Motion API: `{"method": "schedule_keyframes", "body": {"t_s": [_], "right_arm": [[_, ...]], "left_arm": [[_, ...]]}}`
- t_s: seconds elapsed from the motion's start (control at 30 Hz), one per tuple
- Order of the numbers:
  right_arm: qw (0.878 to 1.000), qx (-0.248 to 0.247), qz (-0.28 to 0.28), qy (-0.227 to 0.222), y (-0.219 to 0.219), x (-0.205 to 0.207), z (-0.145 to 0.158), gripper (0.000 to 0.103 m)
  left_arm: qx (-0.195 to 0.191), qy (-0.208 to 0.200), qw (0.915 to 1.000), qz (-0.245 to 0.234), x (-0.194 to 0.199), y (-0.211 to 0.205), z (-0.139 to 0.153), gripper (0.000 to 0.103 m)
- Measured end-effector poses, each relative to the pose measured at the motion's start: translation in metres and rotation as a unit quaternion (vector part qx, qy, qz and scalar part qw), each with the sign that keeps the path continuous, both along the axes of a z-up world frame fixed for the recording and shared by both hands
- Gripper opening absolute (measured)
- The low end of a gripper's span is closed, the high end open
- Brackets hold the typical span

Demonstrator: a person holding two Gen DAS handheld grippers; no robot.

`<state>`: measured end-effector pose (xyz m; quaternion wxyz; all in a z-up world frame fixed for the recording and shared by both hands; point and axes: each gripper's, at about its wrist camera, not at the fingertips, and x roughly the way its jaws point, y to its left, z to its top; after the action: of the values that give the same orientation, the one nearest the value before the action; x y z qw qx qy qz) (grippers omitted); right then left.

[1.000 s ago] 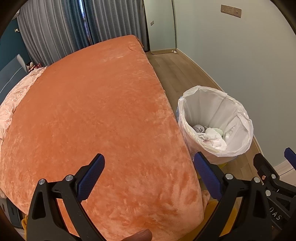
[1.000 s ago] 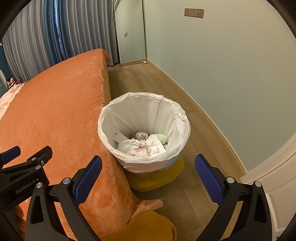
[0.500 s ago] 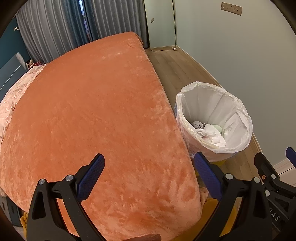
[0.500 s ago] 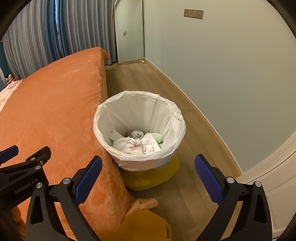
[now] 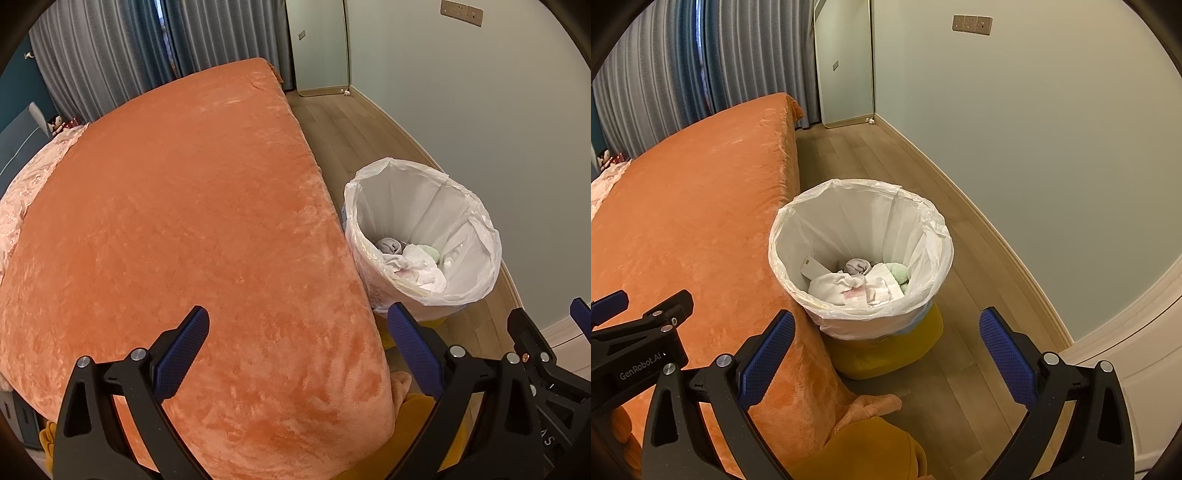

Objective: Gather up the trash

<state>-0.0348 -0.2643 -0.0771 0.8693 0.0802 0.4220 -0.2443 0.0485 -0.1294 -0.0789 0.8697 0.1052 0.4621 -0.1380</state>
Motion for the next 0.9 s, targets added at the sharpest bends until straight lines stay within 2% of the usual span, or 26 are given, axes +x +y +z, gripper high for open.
{"method": "schedule_keyframes", "body": {"t_s": [0.9], "right_arm": [[1.0, 0.005, -0.016, -0.001, -0.021, -0.001, -0.002, 0.096]], "left_arm": [[0.001, 0.004, 0.9999, -0.015, 0.005, -0.023, 0.0, 0.093]]}}
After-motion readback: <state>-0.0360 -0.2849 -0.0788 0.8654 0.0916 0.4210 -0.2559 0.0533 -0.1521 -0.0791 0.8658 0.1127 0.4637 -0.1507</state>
